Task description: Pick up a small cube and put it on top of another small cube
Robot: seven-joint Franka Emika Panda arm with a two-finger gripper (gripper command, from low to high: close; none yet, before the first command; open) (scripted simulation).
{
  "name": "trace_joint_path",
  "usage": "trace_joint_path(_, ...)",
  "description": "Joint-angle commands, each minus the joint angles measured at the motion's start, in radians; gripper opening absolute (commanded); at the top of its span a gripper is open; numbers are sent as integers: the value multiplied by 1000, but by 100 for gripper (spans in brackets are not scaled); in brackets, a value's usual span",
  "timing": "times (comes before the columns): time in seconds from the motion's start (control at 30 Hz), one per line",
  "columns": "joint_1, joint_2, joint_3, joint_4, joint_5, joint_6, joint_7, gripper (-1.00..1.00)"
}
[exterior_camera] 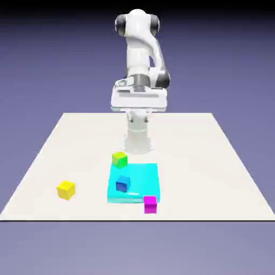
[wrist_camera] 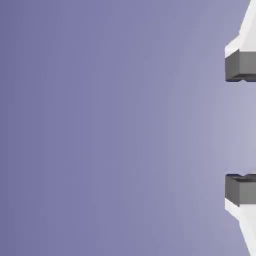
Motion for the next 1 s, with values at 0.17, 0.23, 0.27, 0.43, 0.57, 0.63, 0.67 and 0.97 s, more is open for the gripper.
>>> trace_joint_path(0.17,-84,217,-120,55,-225,126,157,0)
trace_joint_path(0.23,-112,290,-160,74,-300,168,209,0)
trace_joint_path(0.27,-126,326,-180,83,-338,189,235,0)
trace_joint_path(0.43,-196,507,-281,129,-526,294,366,0)
trace_joint_path(0.57,-252,652,-361,165,-676,378,471,0)
trace_joint_path(0.63,-280,725,-401,184,-751,420,523,0)
trace_joint_path(0.67,-294,761,-421,193,-788,441,549,0)
trace_joint_path(0.97,-358,1017,-512,274,-929,581,666,0)
